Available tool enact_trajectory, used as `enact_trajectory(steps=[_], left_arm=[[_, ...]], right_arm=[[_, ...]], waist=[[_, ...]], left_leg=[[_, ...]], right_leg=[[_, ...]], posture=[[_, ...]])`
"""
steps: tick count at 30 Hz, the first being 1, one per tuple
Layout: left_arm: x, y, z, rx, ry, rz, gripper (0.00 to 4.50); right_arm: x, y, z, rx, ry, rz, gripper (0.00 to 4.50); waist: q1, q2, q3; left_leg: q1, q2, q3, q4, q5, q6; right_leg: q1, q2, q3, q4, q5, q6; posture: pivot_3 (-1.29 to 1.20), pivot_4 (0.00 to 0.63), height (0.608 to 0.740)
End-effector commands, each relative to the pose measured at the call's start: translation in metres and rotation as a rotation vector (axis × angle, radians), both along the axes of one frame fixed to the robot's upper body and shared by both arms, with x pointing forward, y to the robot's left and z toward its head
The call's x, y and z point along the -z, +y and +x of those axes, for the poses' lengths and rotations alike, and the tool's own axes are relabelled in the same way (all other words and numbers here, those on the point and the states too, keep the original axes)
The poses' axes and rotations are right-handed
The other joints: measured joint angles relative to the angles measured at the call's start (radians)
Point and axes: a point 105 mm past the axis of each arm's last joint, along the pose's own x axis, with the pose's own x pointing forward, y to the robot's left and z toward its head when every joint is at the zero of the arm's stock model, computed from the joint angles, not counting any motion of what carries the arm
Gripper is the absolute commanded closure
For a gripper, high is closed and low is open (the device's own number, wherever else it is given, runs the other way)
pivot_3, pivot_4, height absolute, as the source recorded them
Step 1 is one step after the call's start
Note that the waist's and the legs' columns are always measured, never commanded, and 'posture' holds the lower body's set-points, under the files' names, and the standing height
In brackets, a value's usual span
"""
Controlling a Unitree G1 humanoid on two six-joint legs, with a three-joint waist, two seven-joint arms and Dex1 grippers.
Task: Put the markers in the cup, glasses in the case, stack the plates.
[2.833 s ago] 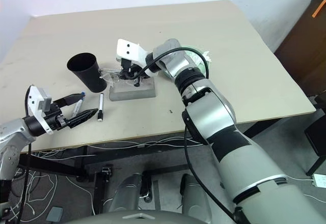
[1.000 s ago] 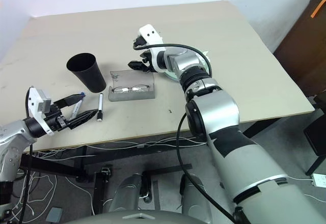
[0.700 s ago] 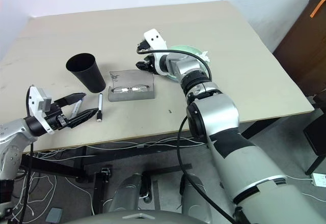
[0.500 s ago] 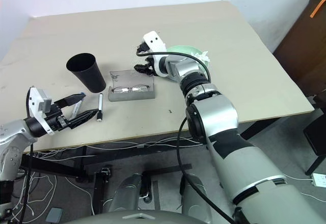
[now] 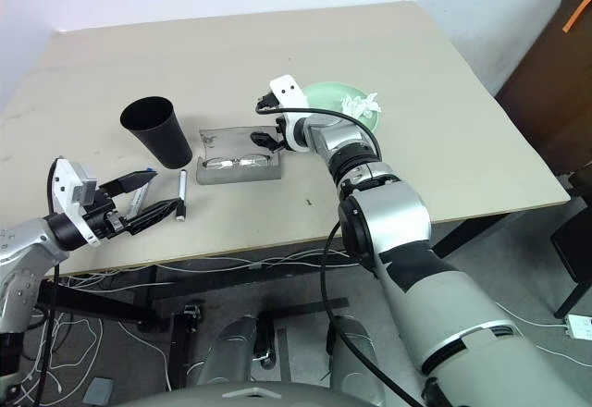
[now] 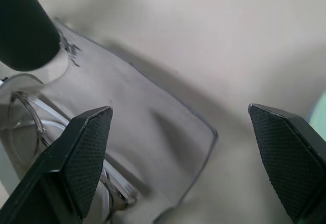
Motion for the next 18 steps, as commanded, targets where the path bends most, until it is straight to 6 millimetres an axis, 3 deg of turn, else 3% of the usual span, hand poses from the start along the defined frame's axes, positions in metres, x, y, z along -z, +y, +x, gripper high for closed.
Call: enact_trajectory(steps=[1, 18], left_arm=[[-0.011, 0.004, -0.004, -0.005, -0.049, 0.006, 0.00], [-0.004, 0.011, -0.004, -0.006, -0.044, 0.002, 0.00]], right_arm=[[-0.011, 0.007, -0.003, -0.045, 0.008, 0.054, 0.01], [-0.017, 0.019, -0.024, -0.298, 0.054, 0.075, 0.01]], waist=[[-0.005, 0.000, 0.000], [-0.015, 0.000, 0.000]], left_leg=[[0.000, 0.000, 0.000, 0.000, 0.000, 0.000], [0.001, 0.000, 0.000, 0.000, 0.000, 0.000]], right_leg=[[0.000, 0.000, 0.000, 0.000, 0.000, 0.000], [0.000, 0.000, 0.000, 0.000, 0.000, 0.000]], posture=[[0.00, 0.150, 0.739], [0.00, 0.150, 0.739]])
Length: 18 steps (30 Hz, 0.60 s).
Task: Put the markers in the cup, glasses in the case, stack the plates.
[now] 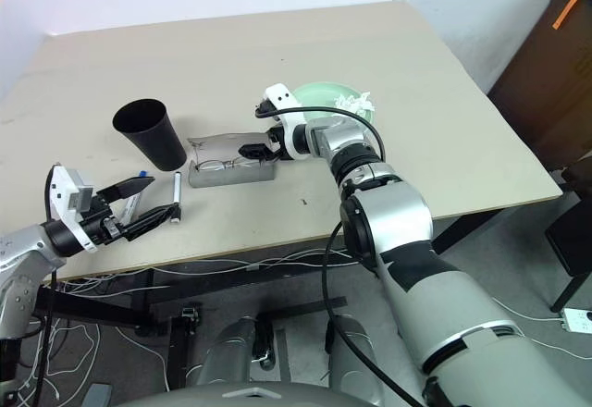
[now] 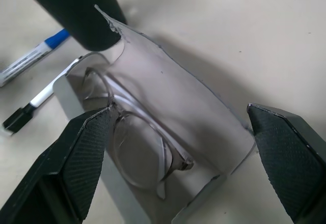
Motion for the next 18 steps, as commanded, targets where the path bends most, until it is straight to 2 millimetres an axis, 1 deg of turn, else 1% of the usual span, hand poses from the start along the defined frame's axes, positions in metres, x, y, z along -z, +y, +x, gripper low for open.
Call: enact_trajectory(steps=[1, 7, 13, 18], left_arm=[[-0.012, 0.005, 0.001, -0.003, -0.053, 0.007, 0.00], [-0.012, 0.006, 0.003, 0.005, -0.056, 0.008, 0.00], [-0.013, 0.005, 0.007, 0.008, -0.062, -0.008, 0.00], [-0.021, 0.007, 0.009, -0.010, -0.081, -0.038, 0.00]], right_arm=[[-0.018, 0.007, -0.004, -0.075, -0.035, 0.015, 0.01], [-0.019, 0.008, -0.015, -0.200, -0.020, -0.002, 0.01], [-0.014, 0.015, -0.025, -0.289, -0.001, -0.013, 0.01], [-0.006, 0.021, -0.037, -0.383, 0.014, -0.029, 0.01]], waist=[[0.000, 0.000, 0.000], [-0.002, 0.000, 0.000], [0.000, 0.000, 0.000], [0.002, 0.000, 0.000]], left_leg=[[0.000, 0.000, 0.000, 0.000, 0.000, 0.000], [0.000, 0.000, 0.000, 0.000, 0.000, 0.000], [0.000, 0.000, 0.000, 0.000, 0.000, 0.000], [0.000, 0.000, 0.000, 0.000, 0.000, 0.000]], right_leg=[[0.000, 0.000, 0.000, 0.000, 0.000, 0.000], [0.000, 0.000, 0.000, 0.000, 0.000, 0.000], [0.000, 0.000, 0.000, 0.000, 0.000, 0.000], [0.000, 0.000, 0.000, 0.000, 0.000, 0.000]], posture=[[0.00, 0.150, 0.739], [0.00, 0.150, 0.739], [0.00, 0.150, 0.739], [0.00, 0.150, 0.739]])
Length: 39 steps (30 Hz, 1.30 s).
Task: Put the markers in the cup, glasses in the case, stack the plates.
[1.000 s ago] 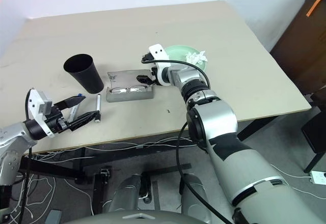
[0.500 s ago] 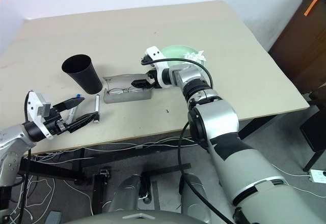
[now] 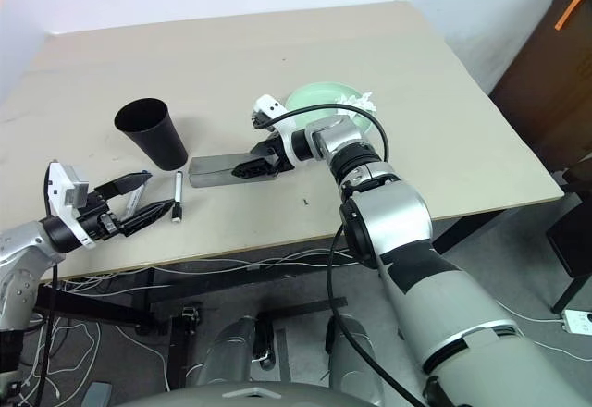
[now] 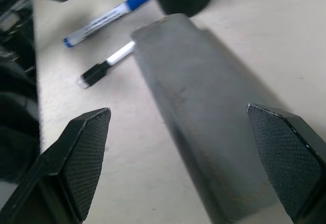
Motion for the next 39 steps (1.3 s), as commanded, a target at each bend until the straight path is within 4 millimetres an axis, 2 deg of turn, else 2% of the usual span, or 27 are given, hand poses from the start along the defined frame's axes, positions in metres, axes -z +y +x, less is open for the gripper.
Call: enact_trajectory(steps=[1, 4, 9, 12, 14, 19, 23, 27, 30, 34, 39], left_arm=[[-0.020, 0.004, 0.001, -0.021, -0.065, -0.019, 0.00], [-0.026, 0.011, 0.001, -0.056, -0.075, -0.035, 0.00], [-0.026, 0.024, 0.008, -0.171, -0.081, -0.014, 0.00], [-0.023, 0.029, 0.010, -0.226, -0.056, -0.011, 0.00], [-0.022, 0.033, 0.010, -0.261, -0.045, -0.018, 0.00], [-0.026, 0.040, 0.011, -0.346, -0.003, -0.063, 0.00], [-0.019, 0.056, 0.013, -0.501, 0.101, 0.035, 0.00], [-0.015, 0.061, 0.011, -0.566, 0.201, 0.116, 0.00], [-0.015, 0.066, 0.014, -0.627, 0.273, 0.142, 0.00], [-0.004, 0.066, 0.014, -0.642, 0.379, 0.175, 0.00], [0.007, 0.063, 0.021, -0.654, 0.445, 0.172, 0.00]], right_arm=[[-0.008, 0.008, -0.005, -0.073, -0.048, 0.008, 0.01], [-0.007, 0.010, -0.008, -0.092, -0.041, 0.025, 0.01], [0.014, 0.007, -0.011, -0.102, -0.039, -0.010, 0.01], [0.015, 0.006, -0.010, -0.094, -0.052, 0.008, 0.01], [0.007, 0.007, -0.010, -0.096, -0.064, 0.058, 0.01], [-0.033, 0.006, -0.010, -0.150, -0.147, 0.248, 0.01], [-0.053, 0.000, -0.014, -0.183, -0.202, 0.307, 0.01], [-0.062, -0.005, -0.021, -0.194, -0.231, 0.335, 0.01], [-0.065, -0.012, -0.027, -0.176, -0.185, 0.358, 0.01], [-0.063, -0.021, -0.035, -0.156, -0.251, 0.341, 0.01], [-0.081, -0.044, -0.046, -0.105, -0.386, 0.394, 0.01]], waist=[[0.000, 0.000, 0.000], [-0.001, 0.000, 0.000], [-0.001, -0.001, -0.001], [-0.001, -0.002, -0.001], [-0.001, -0.002, -0.001], [-0.001, -0.002, -0.001], [0.000, -0.002, -0.001], [0.001, -0.003, -0.001], [0.003, -0.003, -0.001], [0.005, -0.003, -0.001], [0.008, -0.003, -0.001]], left_leg=[[0.000, 0.000, 0.000, 0.000, 0.000, 0.000], [0.000, 0.000, 0.000, 0.000, 0.000, 0.000], [0.000, 0.000, 0.000, 0.000, 0.000, 0.000], [0.001, 0.000, 0.000, 0.000, 0.000, 0.000], [0.001, 0.000, 0.000, 0.000, 0.000, 0.000], [0.001, 0.000, 0.000, 0.000, 0.000, 0.000], [0.000, 0.000, -0.001, 0.000, 0.000, 0.000], [0.000, 0.000, -0.001, 0.000, 0.000, 0.000], [0.000, 0.000, -0.001, -0.001, 0.000, 0.000], [0.000, 0.000, -0.001, -0.001, 0.000, 0.000], [0.000, 0.000, -0.001, -0.002, 0.000, 0.000]], right_leg=[[0.000, 0.000, 0.000, 0.000, 0.000, 0.000], [0.000, 0.000, 0.000, 0.000, 0.000, 0.000], [0.000, 0.000, 0.000, 0.000, 0.000, 0.000], [0.001, 0.000, 0.000, 0.000, 0.000, 0.000], [0.001, 0.000, 0.000, 0.000, 0.000, 0.000], [0.000, 0.000, 0.000, 0.000, 0.001, -0.002], [0.000, 0.000, 0.000, 0.000, 0.001, -0.001], [0.000, 0.000, 0.000, 0.000, 0.001, -0.001], [-0.001, 0.000, 0.000, 0.000, 0.001, -0.002], [-0.001, 0.000, 0.000, 0.000, 0.001, -0.003], [-0.002, 0.000, 0.000, -0.001, 0.001, -0.003]], posture=[[0.00, 0.150, 0.739], [0.00, 0.150, 0.739], [0.00, 0.150, 0.739], [0.00, 0.150, 0.739], [0.00, 0.150, 0.739], [0.00, 0.150, 0.739], [0.00, 0.150, 0.739], [0.00, 0.150, 0.739], [0.00, 0.150, 0.739], [0.00, 0.150, 0.739], [0.00, 0.150, 0.739]])
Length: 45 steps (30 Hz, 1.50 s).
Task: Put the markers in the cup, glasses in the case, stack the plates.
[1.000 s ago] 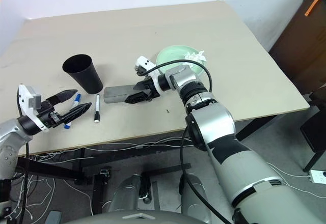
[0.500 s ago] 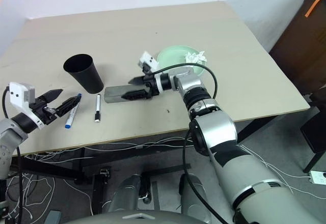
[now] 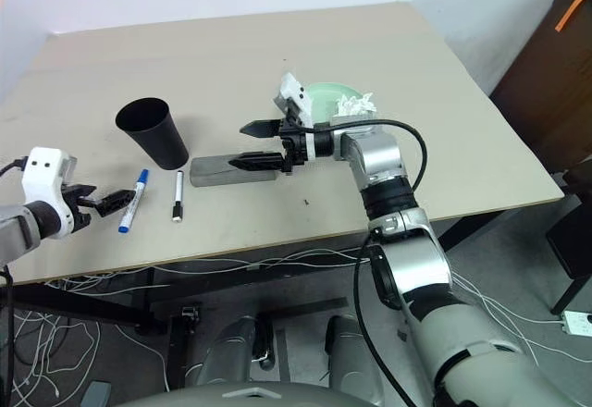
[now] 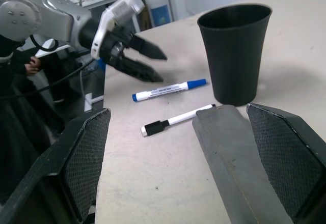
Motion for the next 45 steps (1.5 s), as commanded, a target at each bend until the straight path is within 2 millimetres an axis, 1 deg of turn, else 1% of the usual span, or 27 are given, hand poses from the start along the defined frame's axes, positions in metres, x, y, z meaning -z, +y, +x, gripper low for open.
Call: enact_trajectory(steps=[1, 4, 9, 13, 16, 20, 26, 28, 34, 37, 41, 45], left_arm=[[-0.002, 0.001, 0.004, -0.017, 0.006, 0.015, 0.00], [0.005, -0.003, 0.005, -0.001, 0.027, 0.007, 0.00], [0.011, -0.014, 0.008, 0.053, 0.042, -0.001, 0.00], [0.018, -0.015, 0.010, 0.051, 0.074, 0.012, 0.00], [0.020, -0.017, 0.013, 0.062, 0.075, 0.001, 0.00], [0.022, -0.018, 0.014, 0.068, 0.081, -0.011, 0.00], [0.022, -0.023, 0.017, 0.089, 0.083, -0.033, 0.00], [0.022, -0.024, 0.018, 0.098, 0.086, -0.033, 0.00], [0.027, -0.032, 0.014, 0.157, 0.127, -0.035, 0.00], [0.028, -0.028, 0.014, 0.137, 0.140, -0.014, 0.00], [0.027, -0.022, 0.014, 0.122, 0.155, 0.035, 0.00], [0.021, -0.021, 0.015, 0.104, 0.155, 0.029, 0.00]], right_arm=[[-0.029, -0.013, -0.011, 0.025, -0.145, 0.072, 0.01], [-0.031, -0.023, -0.021, 0.046, -0.215, 0.095, 0.01], [-0.019, -0.035, -0.030, 0.082, -0.237, 0.027, 0.01], [-0.016, -0.046, -0.036, 0.107, -0.256, -0.017, 0.01], [-0.012, -0.053, -0.038, 0.133, -0.309, -0.057, 0.01], [-0.027, -0.062, -0.043, 0.151, -0.272, 0.043, 0.01], [-0.042, -0.074, -0.048, 0.190, -0.266, 0.153, 0.01], [-0.041, -0.076, -0.049, 0.197, -0.264, 0.154, 0.01], [-0.024, -0.075, -0.047, 0.214, -0.249, 0.076, 0.01], [-0.019, -0.074, -0.046, 0.218, -0.240, 0.061, 0.01], [-0.018, -0.075, -0.042, 0.233, -0.231, 0.058, 0.01], [-0.016, -0.075, -0.039, 0.247, -0.237, 0.051, 0.01]], waist=[[0.002, 0.000, 0.000], [0.002, 0.000, 0.000], [0.003, 0.000, 0.000], [0.007, 0.000, 0.000], [0.018, 0.000, 0.000], [0.023, 0.000, 0.000], [0.027, 0.000, 0.000], [0.028, 0.000, 0.000], [0.028, 0.000, 0.000], [0.028, 0.000, 0.000], [0.030, 0.000, 0.000], [0.026, 0.000, 0.000]], left_leg=[[0.000, 0.000, 0.000, 0.000, 0.000, 0.000], [0.000, 0.000, 0.000, 0.000, 0.000, 0.000], [0.000, 0.000, 0.000, 0.000, 0.000, 0.000], [0.000, 0.000, 0.000, -0.001, 0.000, 0.000], [0.000, 0.000, 0.000, -0.001, 0.000, 0.000], [0.000, 0.000, -0.001, -0.001, 0.000, 0.000], [0.001, 0.000, -0.003, -0.002, 0.000, 0.000], [0.001, 0.000, -0.003, -0.002, 0.000, 0.000], [0.000, 0.000, -0.003, -0.003, 0.000, 0.000], [0.000, 0.000, -0.002, -0.005, 0.000, 0.000], [0.000, 0.000, -0.002, -0.005, 0.000, 0.000], [0.000, 0.001, -0.002, -0.005, 0.000, 0.000]], right_leg=[[0.000, 0.000, 0.000, 0.000, 0.000, 0.000], [0.000, 0.000, 0.000, -0.001, 0.000, 0.000], [0.000, 0.000, 0.000, -0.001, -0.001, -0.002], [-0.001, -0.001, 0.000, -0.001, -0.001, -0.004], [-0.003, -0.001, 0.000, -0.002, 0.000, -0.005], [-0.003, -0.001, 0.000, -0.004, 0.000, -0.006], [-0.003, -0.001, 0.000, -0.004, 0.001, -0.006], [-0.003, -0.001, 0.000, -0.004, 0.001, -0.006], [-0.002, -0.001, -0.001, -0.010, 0.005, -0.008], [-0.001, -0.001, -0.001, -0.016, 0.008, -0.007], [-0.001, -0.002, -0.001, -0.017, 0.008, -0.007], [-0.001, -0.002, -0.002, -0.017, 0.008, -0.007]], posture=[[0.00, 0.150, 0.739], [0.00, 0.150, 0.739], [0.00, 0.150, 0.739], [0.00, 0.150, 0.739], [0.00, 0.150, 0.739], [0.00, 0.150, 0.739], [0.00, 0.150, 0.739], [0.00, 0.150, 0.739], [0.00, 0.150, 0.739], [0.00, 0.150, 0.739], [0.00, 0.150, 0.739], [0.00, 0.150, 0.739]])
